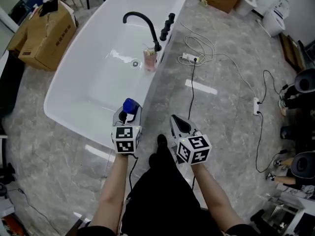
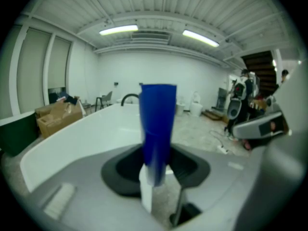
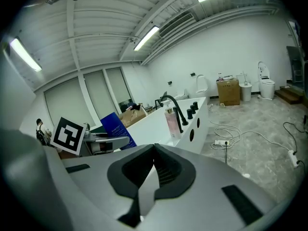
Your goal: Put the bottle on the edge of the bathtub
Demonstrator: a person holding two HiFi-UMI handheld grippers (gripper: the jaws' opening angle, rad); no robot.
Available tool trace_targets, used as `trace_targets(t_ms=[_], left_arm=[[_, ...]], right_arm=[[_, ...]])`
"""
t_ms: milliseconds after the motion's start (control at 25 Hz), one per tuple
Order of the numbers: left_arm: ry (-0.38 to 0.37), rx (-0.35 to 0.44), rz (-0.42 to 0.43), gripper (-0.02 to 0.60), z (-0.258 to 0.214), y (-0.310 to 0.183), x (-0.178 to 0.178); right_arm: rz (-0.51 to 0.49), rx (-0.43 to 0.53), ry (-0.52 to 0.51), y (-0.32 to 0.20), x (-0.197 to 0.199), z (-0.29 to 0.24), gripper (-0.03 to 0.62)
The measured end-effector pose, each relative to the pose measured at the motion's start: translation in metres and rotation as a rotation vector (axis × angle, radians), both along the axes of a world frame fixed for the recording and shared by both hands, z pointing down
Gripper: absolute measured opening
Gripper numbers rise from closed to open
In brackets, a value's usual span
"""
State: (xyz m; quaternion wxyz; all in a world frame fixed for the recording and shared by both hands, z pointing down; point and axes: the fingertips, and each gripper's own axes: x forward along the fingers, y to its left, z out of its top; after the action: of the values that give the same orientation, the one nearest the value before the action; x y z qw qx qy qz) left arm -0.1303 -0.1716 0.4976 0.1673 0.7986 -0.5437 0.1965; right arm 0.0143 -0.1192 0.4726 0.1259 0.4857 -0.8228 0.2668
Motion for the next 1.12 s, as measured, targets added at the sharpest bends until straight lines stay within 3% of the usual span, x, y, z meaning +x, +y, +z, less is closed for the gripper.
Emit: trace_targets(t_ms=[560, 1120], left_arm=[[-0.038, -0.006, -0.02, 0.161, 0.047, -0.113, 0.015], [-0.06, -0.013, -0.061, 0.161, 0.092, -0.169, 0.026]], right_arm=[[-0.01, -0.076, -0.017, -0.084, 0.01, 0.047, 0.005], [-0.031, -0.128, -0.021, -0.11, 0.016, 0.084, 0.005]])
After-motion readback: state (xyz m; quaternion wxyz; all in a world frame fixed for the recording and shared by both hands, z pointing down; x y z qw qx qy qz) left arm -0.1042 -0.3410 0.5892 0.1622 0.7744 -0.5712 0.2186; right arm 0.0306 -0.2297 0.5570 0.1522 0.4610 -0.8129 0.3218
